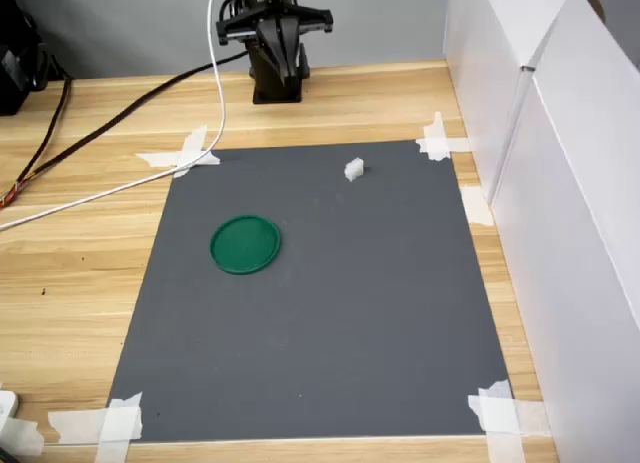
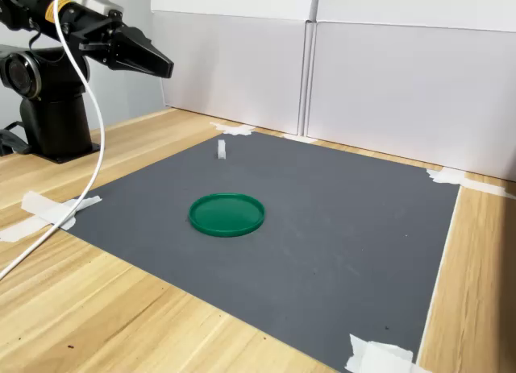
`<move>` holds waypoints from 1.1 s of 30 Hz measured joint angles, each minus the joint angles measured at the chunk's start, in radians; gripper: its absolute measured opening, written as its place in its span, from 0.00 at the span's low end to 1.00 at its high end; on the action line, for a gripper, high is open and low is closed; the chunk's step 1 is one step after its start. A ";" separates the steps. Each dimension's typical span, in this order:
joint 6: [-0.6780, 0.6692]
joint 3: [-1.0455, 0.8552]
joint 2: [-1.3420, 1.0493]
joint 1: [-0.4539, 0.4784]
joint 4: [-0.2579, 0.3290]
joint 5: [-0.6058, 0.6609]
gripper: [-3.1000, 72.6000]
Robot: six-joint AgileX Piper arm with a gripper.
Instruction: Grasp a white terminal and put it in the green lid.
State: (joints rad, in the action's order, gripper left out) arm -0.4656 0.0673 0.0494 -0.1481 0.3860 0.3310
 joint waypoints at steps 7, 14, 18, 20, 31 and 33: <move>0.000 0.000 0.000 0.000 0.000 0.005 0.02; 0.000 0.000 0.000 0.000 0.000 0.026 0.02; 0.000 0.000 0.000 0.000 0.000 0.068 0.02; 0.000 0.000 0.000 0.000 0.000 0.074 0.02; 0.000 0.135 0.126 0.000 0.000 0.146 0.02; 0.000 0.175 0.183 0.000 0.000 0.154 0.02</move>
State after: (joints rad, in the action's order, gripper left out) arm -0.4656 0.2427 0.2327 -0.1481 0.3860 0.4847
